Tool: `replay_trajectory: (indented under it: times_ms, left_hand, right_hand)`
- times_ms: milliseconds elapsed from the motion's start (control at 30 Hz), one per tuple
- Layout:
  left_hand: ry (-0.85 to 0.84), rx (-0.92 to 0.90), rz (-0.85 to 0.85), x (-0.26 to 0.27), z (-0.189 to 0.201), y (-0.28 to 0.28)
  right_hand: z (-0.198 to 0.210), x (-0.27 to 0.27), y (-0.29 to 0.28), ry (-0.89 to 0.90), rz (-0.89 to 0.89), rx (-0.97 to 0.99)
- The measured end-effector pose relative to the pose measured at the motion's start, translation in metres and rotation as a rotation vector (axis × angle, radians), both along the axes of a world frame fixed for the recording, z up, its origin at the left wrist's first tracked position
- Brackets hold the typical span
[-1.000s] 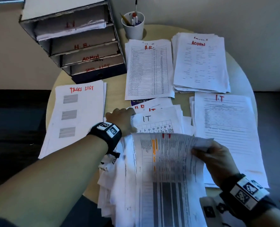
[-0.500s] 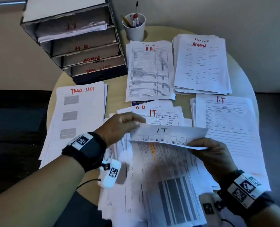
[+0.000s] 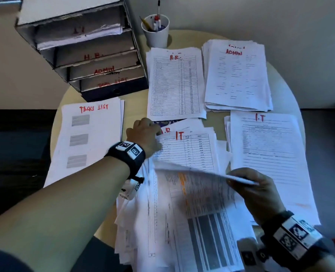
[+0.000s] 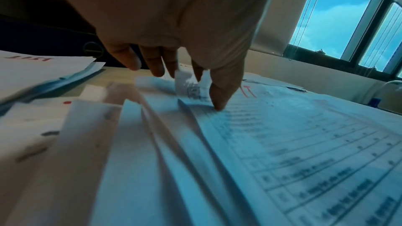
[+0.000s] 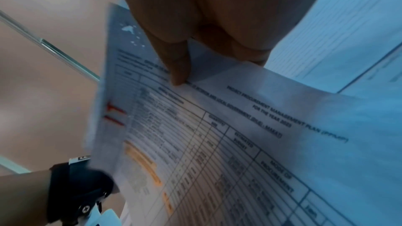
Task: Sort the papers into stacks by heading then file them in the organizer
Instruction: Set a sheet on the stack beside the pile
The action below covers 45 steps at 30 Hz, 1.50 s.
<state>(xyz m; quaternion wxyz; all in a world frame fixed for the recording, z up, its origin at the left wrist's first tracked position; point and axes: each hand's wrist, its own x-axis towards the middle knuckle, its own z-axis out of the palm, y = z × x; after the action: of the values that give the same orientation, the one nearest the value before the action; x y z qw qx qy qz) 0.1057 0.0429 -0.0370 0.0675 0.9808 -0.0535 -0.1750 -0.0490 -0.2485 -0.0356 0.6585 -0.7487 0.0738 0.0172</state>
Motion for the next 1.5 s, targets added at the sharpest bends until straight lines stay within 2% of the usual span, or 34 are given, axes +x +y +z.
replay_trajectory:
  times_ms: [67,133,233,300,400,467,533,567,600,700,767,900,967,1000,1067,1133,1233,1300,1367,1433,1500]
  left_hand:
    - [-0.154,-0.149,-0.021,-0.007,0.001,0.007]
    - [-0.223,-0.362,-0.044,-0.015,0.009,0.015]
    - [-0.165,-0.694,-0.035,-0.037,0.036,0.021]
    - [-0.141,-0.812,-0.056,-0.057,0.056,0.022]
    - [-0.091,-0.916,-0.053,-0.083,0.075,0.020]
    - [-0.039,-1.086,0.164,-0.088,0.073,0.013]
    - [0.106,-1.355,0.532,-0.089,0.065,0.007]
    - [0.198,-1.456,0.642,-0.092,0.061,0.003]
    - [0.255,-1.481,0.651,-0.097,0.054,-0.001]
    - [0.264,-1.233,0.466,-0.116,0.037,-0.023]
    - [0.226,-1.218,0.489,-0.113,0.033,-0.039]
    - [0.268,-1.394,0.502,-0.093,0.042,-0.064]
    - [0.342,-1.393,0.483,-0.085,0.047,-0.076]
    - [0.348,-1.337,0.483,-0.082,0.048,-0.080]
    - [0.299,-1.126,0.475,-0.072,0.042,-0.079]
    - [0.166,-0.750,0.386,-0.058,0.028,-0.064]
    - [-0.035,-0.262,0.310,-0.040,0.018,-0.033]
    - [-0.008,-0.002,0.317,-0.030,0.013,-0.015]
    - [0.085,0.140,0.328,-0.021,0.013,-0.005]
    - [0.104,0.173,0.297,-0.016,0.011,0.000]
    - [0.056,0.165,0.250,-0.014,0.007,0.005]
  right_hand:
    - [-0.001,-0.002,0.000,-0.005,0.036,0.050]
    - [-0.004,-0.001,-0.002,-0.036,0.066,0.070]
    - [-0.005,0.003,-0.004,-0.038,0.074,0.033]
    - [-0.002,0.007,-0.005,-0.010,0.059,0.025]
    - [0.006,0.014,-0.001,0.028,0.048,0.153]
    - [0.009,0.016,0.004,-0.005,0.065,0.118]
    - [0.005,0.021,0.006,0.010,-0.003,0.086]
    - [0.005,0.022,0.007,0.038,-0.067,0.101]
    - [0.006,0.024,0.009,0.068,-0.131,0.124]
    - [0.014,0.026,0.006,0.097,-0.204,0.275]
    - [0.018,0.026,-0.007,0.136,-0.231,0.336]
    - [0.017,0.019,-0.034,0.307,-0.248,0.139]
    - [0.016,0.015,-0.050,0.318,-0.311,0.066]
    - [0.018,0.015,-0.060,0.311,-0.347,0.021]
    - [0.023,0.021,-0.090,0.300,-0.442,-0.067]
    - [0.029,0.031,-0.121,0.336,-0.519,-0.148]
    - [0.028,0.046,-0.153,0.425,-0.480,-0.296]
    - [0.024,0.055,-0.158,0.467,-0.455,-0.432]
    - [0.017,0.061,-0.159,0.512,-0.399,-0.585]
    - [-0.003,0.066,-0.163,0.532,-0.323,-0.667]
    - [-0.059,0.070,-0.197,0.529,-0.282,-0.732]
